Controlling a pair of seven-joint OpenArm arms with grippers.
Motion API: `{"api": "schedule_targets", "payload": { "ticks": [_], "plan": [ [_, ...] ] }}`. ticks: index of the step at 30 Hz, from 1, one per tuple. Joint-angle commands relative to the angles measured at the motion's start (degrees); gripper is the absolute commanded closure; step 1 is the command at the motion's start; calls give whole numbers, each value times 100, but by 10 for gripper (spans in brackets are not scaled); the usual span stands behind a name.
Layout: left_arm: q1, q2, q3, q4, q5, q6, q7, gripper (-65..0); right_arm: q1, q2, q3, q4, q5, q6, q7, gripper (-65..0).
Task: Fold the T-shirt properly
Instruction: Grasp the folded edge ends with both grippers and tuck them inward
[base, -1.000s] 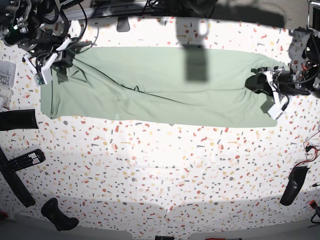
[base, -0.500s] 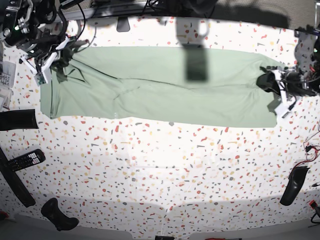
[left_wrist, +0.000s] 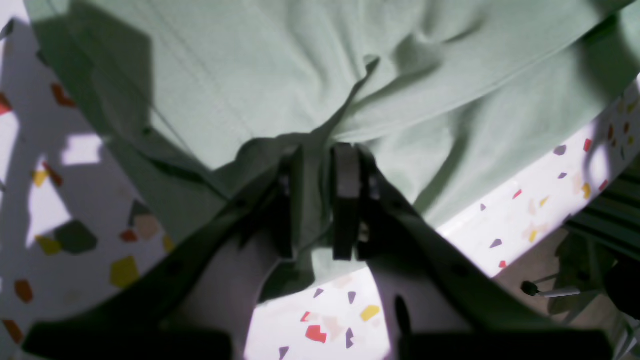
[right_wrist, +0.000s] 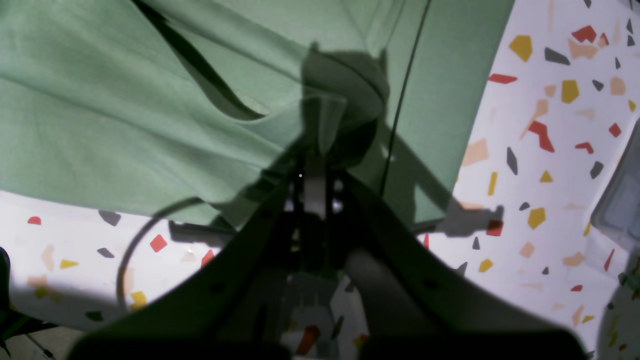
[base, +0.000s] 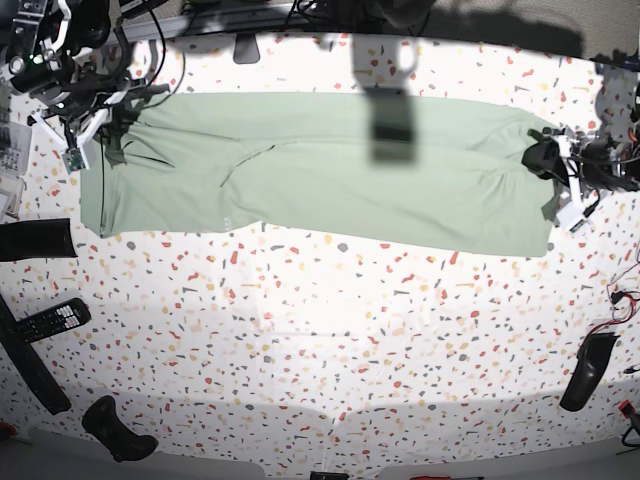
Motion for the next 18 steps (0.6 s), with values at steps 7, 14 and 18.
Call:
{"api": "schedule_targets", "payload": {
  "ticks": [7,14,18],
  "plan": [
    [-92,-291,-37,382,-52,-34,-2,-91,13,81,42,81,22,-57,162,0],
    [-92,-337,-37,531,-225,-34,249,-402,13,83,42,81,15,-57,168,0],
    [-94,-337,-37,531,4,-15,367,-447,13,83,42,81,-463,-57,81,-155]
  ]
}}
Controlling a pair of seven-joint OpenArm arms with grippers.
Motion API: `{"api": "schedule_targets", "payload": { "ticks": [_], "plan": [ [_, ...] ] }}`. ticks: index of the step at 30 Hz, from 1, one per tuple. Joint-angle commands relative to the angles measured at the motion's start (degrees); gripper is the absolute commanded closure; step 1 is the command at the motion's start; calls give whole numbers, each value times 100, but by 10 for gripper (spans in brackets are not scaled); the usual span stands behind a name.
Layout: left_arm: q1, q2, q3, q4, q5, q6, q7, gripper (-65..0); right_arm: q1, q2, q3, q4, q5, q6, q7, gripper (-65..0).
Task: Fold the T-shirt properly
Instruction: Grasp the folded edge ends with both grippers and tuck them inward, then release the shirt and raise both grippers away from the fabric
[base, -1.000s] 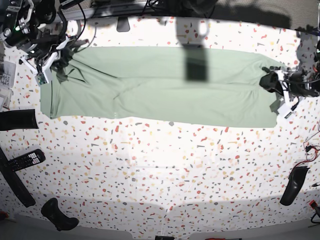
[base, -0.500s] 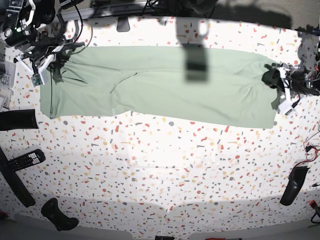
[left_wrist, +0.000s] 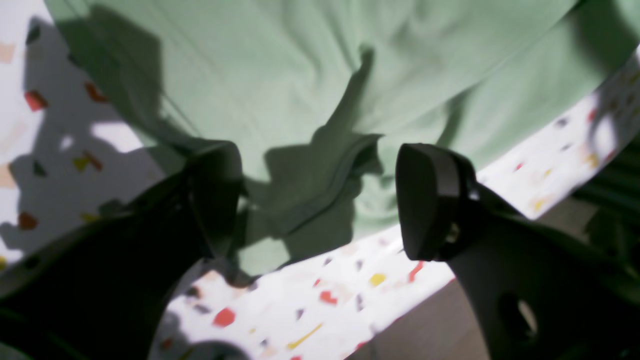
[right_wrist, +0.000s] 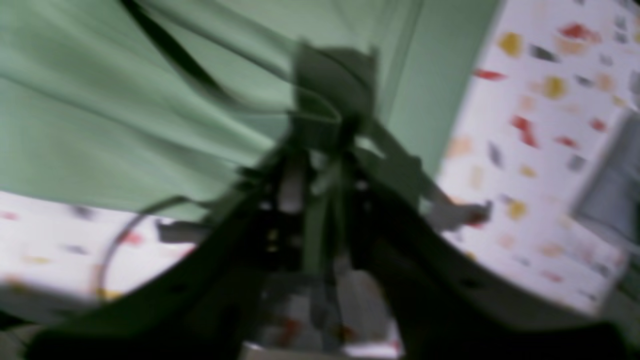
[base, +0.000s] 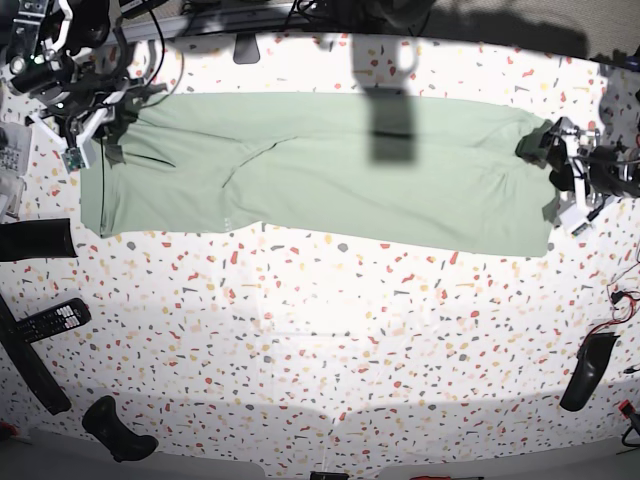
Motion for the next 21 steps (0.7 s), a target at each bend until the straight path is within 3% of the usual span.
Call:
{"api": "schedule_targets", "payload": {
  "ticks": [1,3,6,8,10,12,15,16,18,21],
  "plan": [
    [-96,-131,-37,83,140,-20,33,-447,15,85,42,81,-212,-42,70,-195],
    [-120,-131,-37,85,627,155,55,-447,17,85,42,81,-833,-210,118,-249],
    [-229,-129,-37,101,1191,837,-15,-447,74,85,42,81,-1775,-1102,269,-262],
    [-271,-151,-37,223,1152,1137,-225,-447,216,83,42,81,-2232,-1882,280,-262],
    [-249,-114,-37,525,988,1231,-667,-447,442,83,42,81,-2439,-2522,284,-262],
    [-251,52,-37,953,916,1222,-951,-447,719,81,39,81,-2389,-2723,286,-262],
    [-247,498,-37,1591,918,1154,-1220,-447,1147,68,35,81,-1637,-2651,317,-261],
    [-234,688,-37,1705,918,1102,-1305,-447,1252,66,35,81,-1246,-2459,350,-261],
    [-205,1121,-37,1718,970,1040,-1394,-447,1351,52,35,81,-431,-1672,448,-261],
    [-68,1735,-37,1506,1683,1045,-1530,-447,1316,-96,35,81,551,-367,560,-261]
  ]
}}
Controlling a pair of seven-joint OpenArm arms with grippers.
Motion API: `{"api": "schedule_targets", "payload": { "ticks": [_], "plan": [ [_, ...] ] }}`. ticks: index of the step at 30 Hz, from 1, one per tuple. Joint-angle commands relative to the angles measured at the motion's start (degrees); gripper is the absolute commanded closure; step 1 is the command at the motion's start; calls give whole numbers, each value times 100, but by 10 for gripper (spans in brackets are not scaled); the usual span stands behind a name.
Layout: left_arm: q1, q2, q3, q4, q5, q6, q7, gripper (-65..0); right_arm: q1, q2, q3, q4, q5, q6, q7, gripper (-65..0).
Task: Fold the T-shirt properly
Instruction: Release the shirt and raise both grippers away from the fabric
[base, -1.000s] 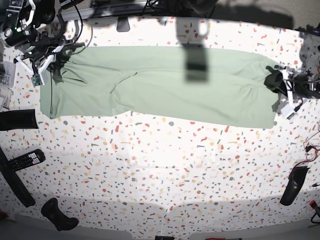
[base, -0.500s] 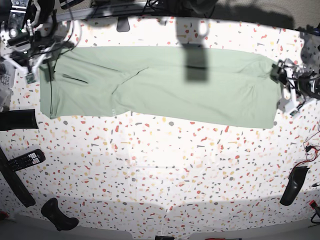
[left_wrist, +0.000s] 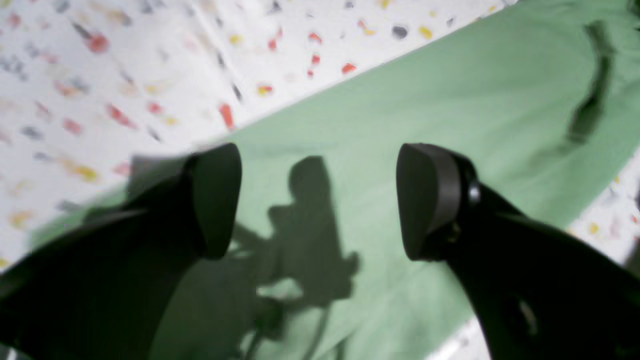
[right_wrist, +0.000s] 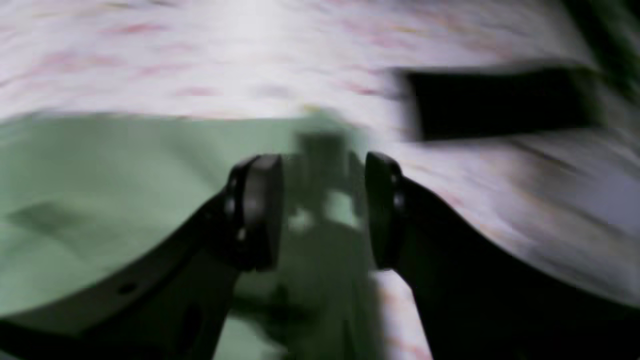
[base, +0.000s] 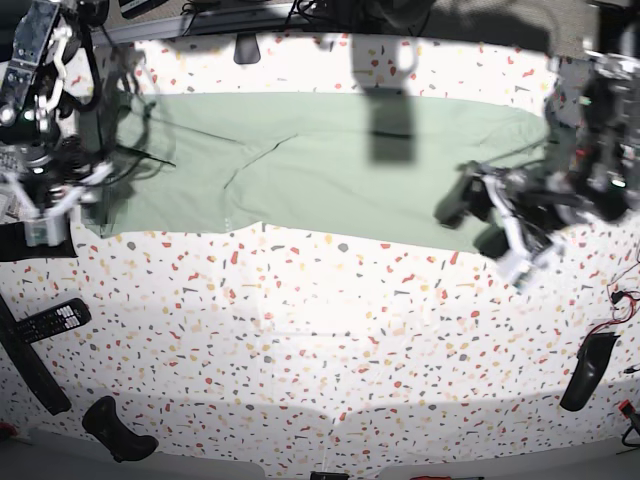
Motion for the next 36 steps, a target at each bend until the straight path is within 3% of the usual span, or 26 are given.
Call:
{"api": "schedule_targets", "payload": {
  "ticks": [1,3,6,10,15,23,28,33,36],
  "plan": [
    [-2,46,-37,-22,175,-22,-184,-447,35,-31,28,90,79,153,98,-261],
    [118,245,-37,-304,551,-17,-249,-447,35,-289,28,81,-39,190,81,-261],
    [229,302,-37,-809,625,-15,-269,-447,37,-564,28,-225,-337,192,251,-261],
    [243,304,-37,-1534,833,-15,-538,-447,70,-579,26,-1353,-645,192,745,-261],
    [227,278,-37,-2321,1755,-11,-866,-447,282,-535,-35,-2216,-599,192,940,-261],
    [225,-457,-37,-3167,1823,234,-1414,-447,621,-538,-1373,-2243,-562,153,807,-261],
    [197,-918,-37,-3235,1825,330,-1659,-447,800,-538,-2236,-2243,-649,-304,828,-261],
    [-234,-1001,-37,-3217,1766,367,-1648,-447,994,-538,-2450,-2214,-769,-367,822,-261],
    [-667,-1001,-37,-3150,1399,437,-1628,-447,1113,-533,-2441,-2057,-776,-367,754,-261]
  ]
}}
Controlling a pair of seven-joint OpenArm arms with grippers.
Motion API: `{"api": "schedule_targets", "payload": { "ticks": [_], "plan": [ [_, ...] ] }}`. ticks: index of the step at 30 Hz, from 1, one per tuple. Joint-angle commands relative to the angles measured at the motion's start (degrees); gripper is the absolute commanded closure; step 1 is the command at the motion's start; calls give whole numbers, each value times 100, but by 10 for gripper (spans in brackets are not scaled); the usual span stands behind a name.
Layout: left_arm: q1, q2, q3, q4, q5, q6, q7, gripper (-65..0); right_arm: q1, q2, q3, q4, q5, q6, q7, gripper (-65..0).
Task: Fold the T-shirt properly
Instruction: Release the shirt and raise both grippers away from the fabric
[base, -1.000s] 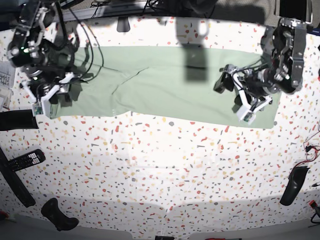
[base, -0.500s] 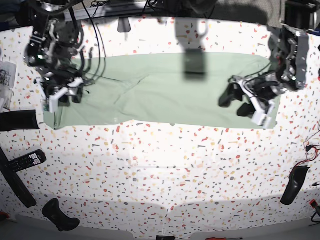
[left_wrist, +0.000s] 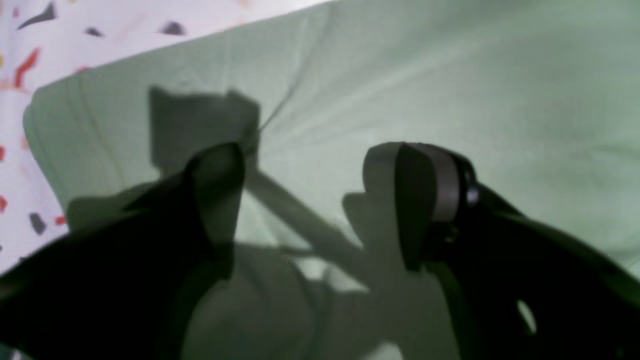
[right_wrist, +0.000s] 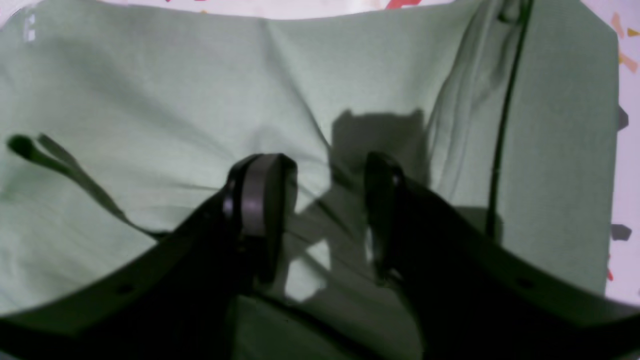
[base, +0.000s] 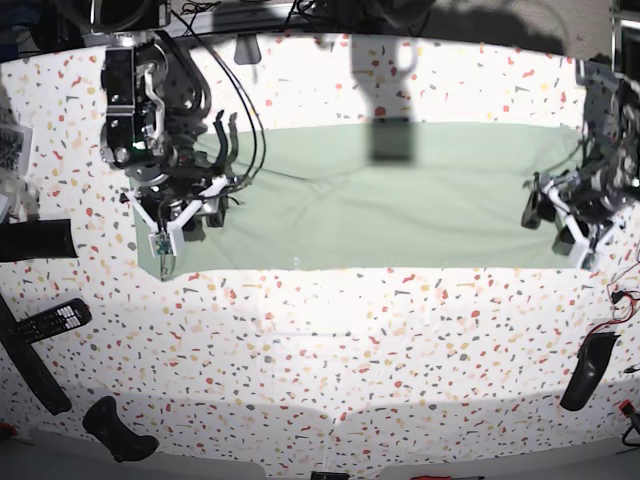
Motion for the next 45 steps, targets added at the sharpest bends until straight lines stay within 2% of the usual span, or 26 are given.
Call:
{"api": "schedule_targets", "payload": {
  "ticks": [1,5,10,15,17,20,21,25,27,30,33,36,39,42,45],
  "plan": [
    [-179,-96,-13,11,22,120,247,-447,109,31,-2,146,-39,4,-72,-261],
    [-728,-98,-13,168,-380,120,627,-447,201,33,-2,485,-48,7,-181,-261],
    [-1025,-212,-24,367,-527,118,925,-447,197,57,90,678,-791,0,-179,-261],
    [-1010,-651,-26,426,-745,140,833,-447,192,144,564,761,-603,4,-175,-261],
    [-1010,-848,-26,391,-1104,278,844,-447,177,142,800,949,-439,17,-186,-261],
    [-1008,-1047,-24,330,-1799,262,1032,-447,35,140,1108,1412,-85,216,-352,-261],
    [-1010,-1064,-26,328,-2094,179,1156,-447,-79,138,1193,1576,70,291,-354,-261],
    [-1008,-964,-26,330,-3099,-494,1617,-447,-723,70,1410,2120,595,706,-341,-261],
    [-1008,-901,-26,330,-3270,-595,1696,-447,-1095,-15,1464,2293,636,883,-304,-261],
    [-1008,-778,-114,330,-3093,-592,1596,-447,-1631,-138,1467,2444,634,920,-258,-261],
    [-973,-730,-426,328,-2704,-553,1565,-447,-2153,-278,1467,2610,636,933,-275,-261],
    [-798,-793,-1113,328,-2435,-50,1641,-447,-2802,-470,1469,2988,629,962,-398,-261],
    [-417,-872,-1998,328,-2616,44,1801,-447,-3429,-675,1467,3469,632,966,-345,-261],
    [144,-883,-2618,328,-3075,-490,2052,-447,-3827,-881,1467,3882,634,975,-422,-261],
    [632,-885,-2841,328,-3115,-942,2037,-447,-4203,-1025,1467,4249,632,1034,-684,-261]
  ]
}}
